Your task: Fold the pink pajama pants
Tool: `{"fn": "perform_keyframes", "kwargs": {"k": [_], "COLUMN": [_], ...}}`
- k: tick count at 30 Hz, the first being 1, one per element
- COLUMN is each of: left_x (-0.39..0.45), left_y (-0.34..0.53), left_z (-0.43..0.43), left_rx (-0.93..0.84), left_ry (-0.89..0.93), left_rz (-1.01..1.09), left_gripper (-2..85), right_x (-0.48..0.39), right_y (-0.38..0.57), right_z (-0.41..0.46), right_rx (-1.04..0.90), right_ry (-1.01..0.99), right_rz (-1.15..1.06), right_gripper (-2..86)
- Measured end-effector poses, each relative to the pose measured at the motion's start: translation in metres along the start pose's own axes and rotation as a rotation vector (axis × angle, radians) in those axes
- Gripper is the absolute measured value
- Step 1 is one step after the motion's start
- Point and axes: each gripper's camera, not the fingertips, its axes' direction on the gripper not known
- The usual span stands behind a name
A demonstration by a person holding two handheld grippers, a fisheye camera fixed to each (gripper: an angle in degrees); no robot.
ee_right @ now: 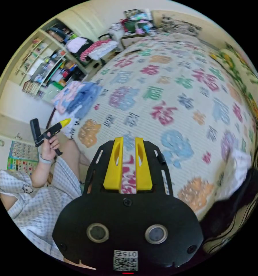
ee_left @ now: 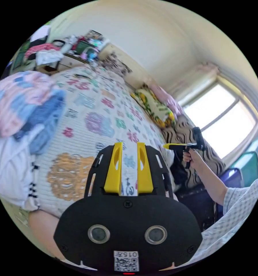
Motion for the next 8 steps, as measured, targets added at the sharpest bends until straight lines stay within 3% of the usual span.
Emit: {"fn": "perform_keyframes", "kwargs": {"k": [8], "left_x": [0.164], "left_y": [0.037], "left_z": [0.226], "left_rx": [-0.444], "left_ry": [0.175], "left_rz": [0.403], "left_gripper": [9.2], "right_x": [0.123], "right_y": [0.186], "right_z": [-0.081], "right_rx": [0.131], "right_ry": [0.241], "right_rz": [0.456], "right_gripper": [8.3]}}
